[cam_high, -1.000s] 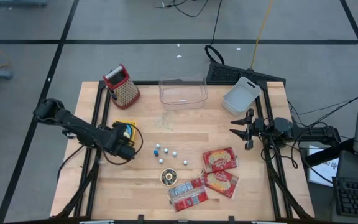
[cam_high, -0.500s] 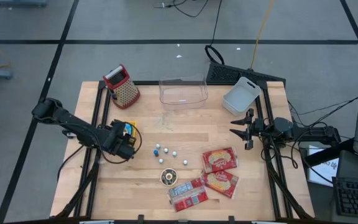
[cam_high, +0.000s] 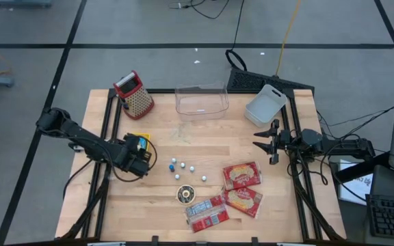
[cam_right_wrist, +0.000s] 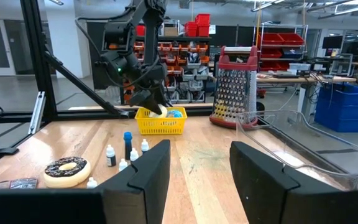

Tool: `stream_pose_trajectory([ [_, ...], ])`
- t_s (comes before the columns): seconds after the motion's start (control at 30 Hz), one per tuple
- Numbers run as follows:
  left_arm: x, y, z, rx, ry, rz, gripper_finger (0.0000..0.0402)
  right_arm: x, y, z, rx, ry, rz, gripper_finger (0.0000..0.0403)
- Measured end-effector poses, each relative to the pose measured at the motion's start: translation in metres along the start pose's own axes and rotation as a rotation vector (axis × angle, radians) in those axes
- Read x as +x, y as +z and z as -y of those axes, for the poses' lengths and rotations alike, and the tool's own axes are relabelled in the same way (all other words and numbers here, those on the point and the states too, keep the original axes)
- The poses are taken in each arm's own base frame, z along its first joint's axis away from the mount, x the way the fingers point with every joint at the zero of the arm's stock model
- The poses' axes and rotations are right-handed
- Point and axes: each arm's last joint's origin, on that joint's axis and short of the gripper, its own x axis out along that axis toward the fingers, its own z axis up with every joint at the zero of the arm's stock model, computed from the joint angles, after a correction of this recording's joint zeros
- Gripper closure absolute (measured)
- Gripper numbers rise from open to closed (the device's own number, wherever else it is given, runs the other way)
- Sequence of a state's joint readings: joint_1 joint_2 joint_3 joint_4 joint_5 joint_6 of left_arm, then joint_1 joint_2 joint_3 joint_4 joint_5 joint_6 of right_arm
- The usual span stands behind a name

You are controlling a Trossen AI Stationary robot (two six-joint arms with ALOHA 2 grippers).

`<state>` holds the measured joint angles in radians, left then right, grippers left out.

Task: Pick & Place Food Item
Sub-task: Put the light blue donut into the yellow bin, then put the black donut into the yellow bin

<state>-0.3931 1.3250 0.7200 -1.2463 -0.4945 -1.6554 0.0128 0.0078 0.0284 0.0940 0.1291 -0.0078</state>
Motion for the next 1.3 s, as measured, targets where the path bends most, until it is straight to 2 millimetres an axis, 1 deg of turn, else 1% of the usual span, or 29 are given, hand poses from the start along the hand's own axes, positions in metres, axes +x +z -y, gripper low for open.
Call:
stream_pose_trajectory([
  [0.1, 0.000, 0.000, 0.002, 0.000, -0.020, 0.002, 0.0135, 0.000, 0.000, 0.000, 0.000, 0.000, 0.000, 0.0248],
  [0.2, 0.000, 0.000, 0.001, 0.038, -0.014, 0.004, 0.0135, 0.000, 0.000, 0.000, 0.000, 0.000, 0.000, 0.0248],
  [0.27, -0.004, 0.003, 0.000, 0.036, -0.025, 0.021, 0.0135, 0.000, 0.000, 0.000, 0.000, 0.000, 0.000, 0.0248],
  [0.4, -0.019, 0.011, -0.003, 0.032, -0.074, 0.079, 0.0135, 0.000, 0.000, 0.000, 0.000, 0.000, 0.000, 0.0248],
  [0.57, -0.047, 0.020, 0.001, 0.015, -0.202, 0.143, 0.0135, 0.000, 0.000, 0.000, 0.000, 0.000, 0.000, 0.0248],
  [0.63, -0.058, 0.022, 0.006, 0.004, -0.278, 0.178, 0.0135, 0.000, 0.000, 0.000, 0.000, 0.000, 0.000, 0.0248],
  [0.7, -0.069, 0.021, 0.015, 0.020, -0.384, 0.231, 0.0135, 0.000, 0.000, 0.000, 0.000, 0.000, 0.000, 0.0248],
  [0.83, -0.093, 0.014, 0.039, 0.130, -0.646, 0.363, 0.0135, 0.000, 0.000, 0.000, 0.000, 0.000, 0.000, 0.0248],
  [0.9, -0.109, 0.012, 0.051, 0.169, -0.797, 0.425, 0.0135, 0.000, 0.000, 0.000, 0.000, 0.000, 0.000, 0.0248],
  [0.97, -0.124, 0.011, 0.058, 0.199, -0.927, 0.475, 0.0135, 0.000, 0.000, 0.000, 0.000, 0.000, 0.000, 0.0248],
  [1.07, -0.142, 0.011, 0.064, 0.234, -1.100, 0.510, 0.0135, 0.000, 0.000, 0.000, 0.000, 0.000, 0.000, 0.0248],
  [1.17, -0.152, 0.009, 0.066, 0.299, -1.223, 0.514, 0.0135, 0.000, 0.000, 0.000, 0.000, 0.000, 0.000, 0.0248],
  [1.3, -0.152, -0.001, 0.078, 0.378, -1.314, 0.443, 0.0135, 0.000, 0.000, 0.000, 0.000, 0.000, 0.000, 0.0248],
])
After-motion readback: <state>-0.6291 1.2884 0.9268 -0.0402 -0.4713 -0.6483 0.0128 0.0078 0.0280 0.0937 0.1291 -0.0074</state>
